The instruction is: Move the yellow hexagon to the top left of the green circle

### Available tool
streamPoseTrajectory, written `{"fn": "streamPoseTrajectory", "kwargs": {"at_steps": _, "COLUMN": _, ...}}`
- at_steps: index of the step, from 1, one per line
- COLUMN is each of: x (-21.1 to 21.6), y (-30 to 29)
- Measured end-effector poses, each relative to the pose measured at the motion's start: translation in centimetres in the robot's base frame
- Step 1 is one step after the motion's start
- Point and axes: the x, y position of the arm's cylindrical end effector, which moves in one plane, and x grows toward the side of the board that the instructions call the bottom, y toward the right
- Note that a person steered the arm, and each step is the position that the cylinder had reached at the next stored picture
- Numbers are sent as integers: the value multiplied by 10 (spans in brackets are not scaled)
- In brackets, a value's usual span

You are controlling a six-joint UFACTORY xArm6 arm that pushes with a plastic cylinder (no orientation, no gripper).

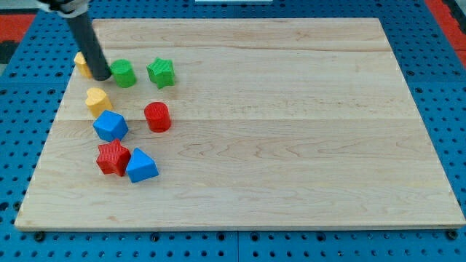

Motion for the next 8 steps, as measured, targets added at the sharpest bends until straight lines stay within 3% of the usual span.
{"fn": "streamPoseTrajectory", "kwargs": {"at_steps": 1, "x": -29, "y": 1}}
{"fn": "streamPoseTrajectory", "kwargs": {"at_steps": 2, "x": -84, "y": 8}}
{"fn": "streamPoseTrajectory", "kwargs": {"at_steps": 4, "x": -116, "y": -72}}
{"fn": "streamPoseTrajectory", "kwargs": {"at_steps": 7, "x": -107, "y": -85}}
{"fn": "streamPoseTrajectory", "kwargs": {"at_steps": 8, "x": -65, "y": -91}}
